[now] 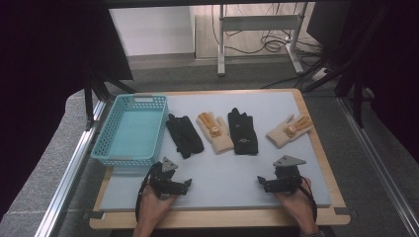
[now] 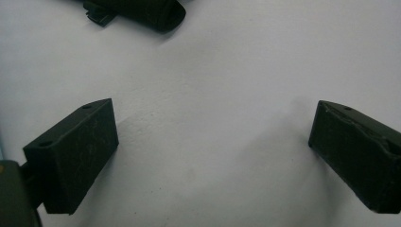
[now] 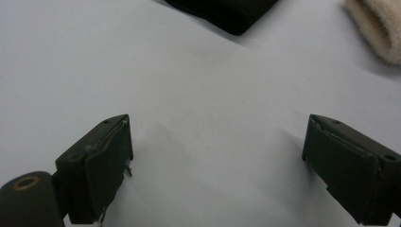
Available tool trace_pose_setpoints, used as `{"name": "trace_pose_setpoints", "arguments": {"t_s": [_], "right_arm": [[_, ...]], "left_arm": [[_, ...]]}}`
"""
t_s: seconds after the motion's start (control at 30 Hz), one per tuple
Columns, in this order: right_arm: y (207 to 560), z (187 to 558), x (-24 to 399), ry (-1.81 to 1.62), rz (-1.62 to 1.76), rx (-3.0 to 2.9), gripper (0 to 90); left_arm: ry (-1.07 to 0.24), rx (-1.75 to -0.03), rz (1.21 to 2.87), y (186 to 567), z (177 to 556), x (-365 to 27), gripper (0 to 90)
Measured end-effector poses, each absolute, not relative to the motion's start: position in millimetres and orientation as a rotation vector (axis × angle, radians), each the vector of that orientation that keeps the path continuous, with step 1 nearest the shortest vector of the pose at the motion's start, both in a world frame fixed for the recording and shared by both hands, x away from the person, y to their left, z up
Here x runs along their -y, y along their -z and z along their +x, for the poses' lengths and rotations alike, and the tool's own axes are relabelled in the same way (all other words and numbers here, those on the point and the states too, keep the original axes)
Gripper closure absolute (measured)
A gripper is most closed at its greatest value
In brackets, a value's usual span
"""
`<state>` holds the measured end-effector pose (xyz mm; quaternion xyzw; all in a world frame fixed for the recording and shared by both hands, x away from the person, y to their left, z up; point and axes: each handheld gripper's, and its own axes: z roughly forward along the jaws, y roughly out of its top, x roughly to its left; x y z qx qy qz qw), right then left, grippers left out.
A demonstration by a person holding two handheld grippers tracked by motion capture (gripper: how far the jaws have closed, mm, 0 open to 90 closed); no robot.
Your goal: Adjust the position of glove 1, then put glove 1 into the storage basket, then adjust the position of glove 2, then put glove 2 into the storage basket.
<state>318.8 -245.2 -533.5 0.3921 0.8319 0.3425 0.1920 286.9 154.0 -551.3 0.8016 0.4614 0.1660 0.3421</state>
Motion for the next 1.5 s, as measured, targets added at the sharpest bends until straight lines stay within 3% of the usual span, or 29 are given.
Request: {"name": "trace_pose_setpoints", "arguments": {"t_s": [1.5], "right_arm": [[517.8,329.9,247.8,-1.004,1.157,-2.317,14.0]], "left_arm": [[-0.439,-1.197,2.09,551.0,285.3,-155.0,3.5]]}}
